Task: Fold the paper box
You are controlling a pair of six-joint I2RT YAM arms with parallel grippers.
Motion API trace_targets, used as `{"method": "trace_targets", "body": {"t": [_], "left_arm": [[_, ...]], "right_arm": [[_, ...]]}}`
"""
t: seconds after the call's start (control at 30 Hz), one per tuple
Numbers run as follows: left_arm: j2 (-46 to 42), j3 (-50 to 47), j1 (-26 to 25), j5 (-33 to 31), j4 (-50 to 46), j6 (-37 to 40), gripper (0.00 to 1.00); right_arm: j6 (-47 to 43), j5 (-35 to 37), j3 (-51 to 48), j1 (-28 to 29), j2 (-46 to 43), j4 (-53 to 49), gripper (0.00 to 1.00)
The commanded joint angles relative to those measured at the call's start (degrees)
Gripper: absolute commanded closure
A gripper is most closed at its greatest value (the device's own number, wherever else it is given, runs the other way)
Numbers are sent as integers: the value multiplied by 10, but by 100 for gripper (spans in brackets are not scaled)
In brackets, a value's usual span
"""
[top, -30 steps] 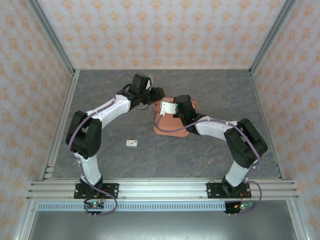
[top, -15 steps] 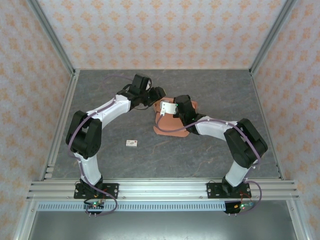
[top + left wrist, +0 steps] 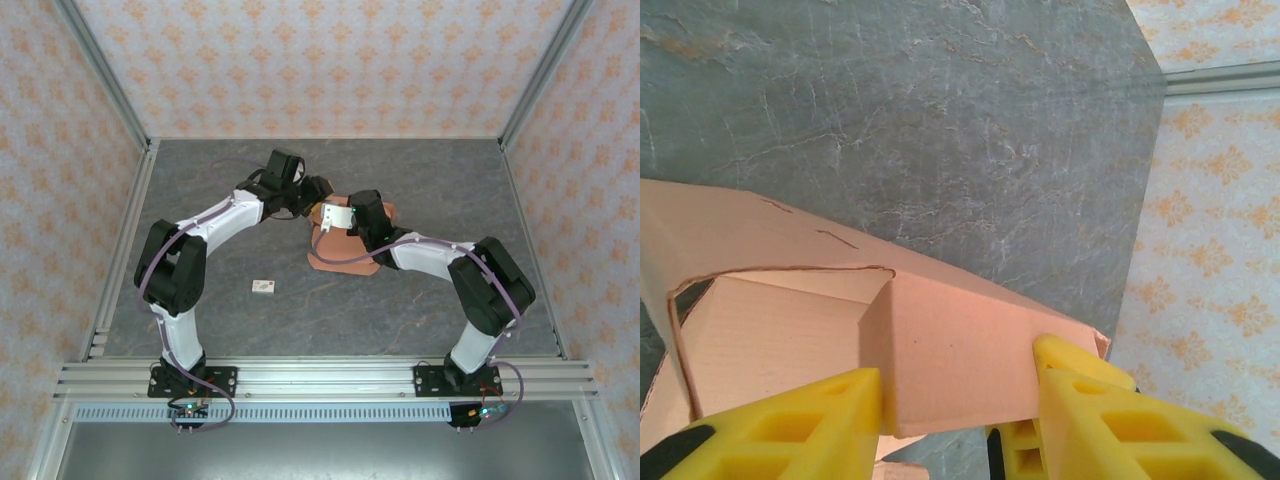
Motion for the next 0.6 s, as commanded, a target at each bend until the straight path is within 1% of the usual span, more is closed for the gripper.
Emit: {"method": "trace_targets", "body": {"t": [0.0,0.17,0.33,0.47,0.57], "left_arm": [[7,-1,-2,25,37,-42,56],[7,-2,-1,18,44,-47,61],[3,-14,4,13,51,-47,62],[-7,-23,12,9,51,-41,62],[-24,-15,20,3,27,-15,57]], "right_arm": [[12,-7,18,4,-11,-4,100],[12,-5,18,3,-15,-7,100],[12,-5,18,3,-15,-8,100],[11,-3,16,1,-16,-8,100],[9,-2,15,-5,-20,-12,100]]}}
